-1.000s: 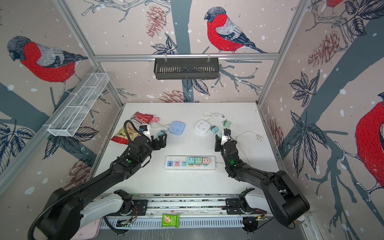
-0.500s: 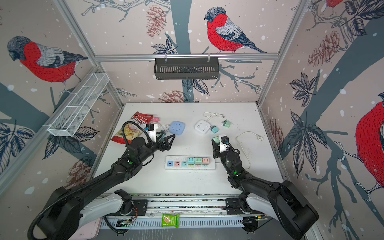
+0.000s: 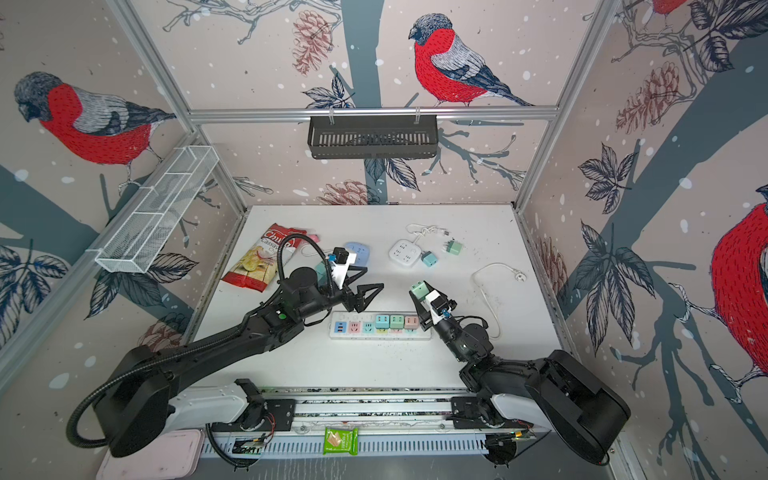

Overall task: Insert the plug
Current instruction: 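Bring the held green adapter toward the open left gripper above the strip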

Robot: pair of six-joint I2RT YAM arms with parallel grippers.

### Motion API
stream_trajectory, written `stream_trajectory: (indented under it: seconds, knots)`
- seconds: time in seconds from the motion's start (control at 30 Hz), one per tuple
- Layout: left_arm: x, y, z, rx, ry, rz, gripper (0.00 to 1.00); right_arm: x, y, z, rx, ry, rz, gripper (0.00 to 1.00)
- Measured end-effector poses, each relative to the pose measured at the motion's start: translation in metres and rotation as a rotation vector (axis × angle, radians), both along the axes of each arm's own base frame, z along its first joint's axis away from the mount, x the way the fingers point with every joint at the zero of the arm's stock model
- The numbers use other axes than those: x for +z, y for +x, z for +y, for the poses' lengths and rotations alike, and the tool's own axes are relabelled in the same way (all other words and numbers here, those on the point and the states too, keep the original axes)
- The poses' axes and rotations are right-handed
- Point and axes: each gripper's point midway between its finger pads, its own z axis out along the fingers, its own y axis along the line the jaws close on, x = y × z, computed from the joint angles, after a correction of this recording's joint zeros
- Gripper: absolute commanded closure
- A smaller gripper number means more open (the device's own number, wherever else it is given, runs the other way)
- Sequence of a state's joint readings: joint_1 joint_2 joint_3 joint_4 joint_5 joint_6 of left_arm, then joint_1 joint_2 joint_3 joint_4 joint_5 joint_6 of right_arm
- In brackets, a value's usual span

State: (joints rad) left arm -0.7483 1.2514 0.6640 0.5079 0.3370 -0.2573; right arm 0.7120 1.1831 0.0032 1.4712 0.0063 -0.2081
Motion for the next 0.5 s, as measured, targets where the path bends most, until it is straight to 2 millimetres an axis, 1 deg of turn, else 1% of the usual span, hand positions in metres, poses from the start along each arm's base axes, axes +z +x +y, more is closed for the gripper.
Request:
stream_trajectory:
  seconds: [0.17, 0.3, 0.5]
  knots:
    - [-0.014, -0.004, -0.015, -0.065, 0.040, 0.036, 0.18, 0.000, -0.009, 0.011, 0.022, -0.064, -0.064, 0.98]
    - [-0.015, -0.012, -0.030, -0.121, 0.059, 0.045, 0.18, 0.000, -0.013, 0.016, 0.026, -0.096, -0.098, 0.98]
    - [-0.020, -0.020, -0.042, -0.177, 0.080, 0.075, 0.20, -0.005, -0.016, 0.021, 0.015, -0.143, -0.119, 0.98]
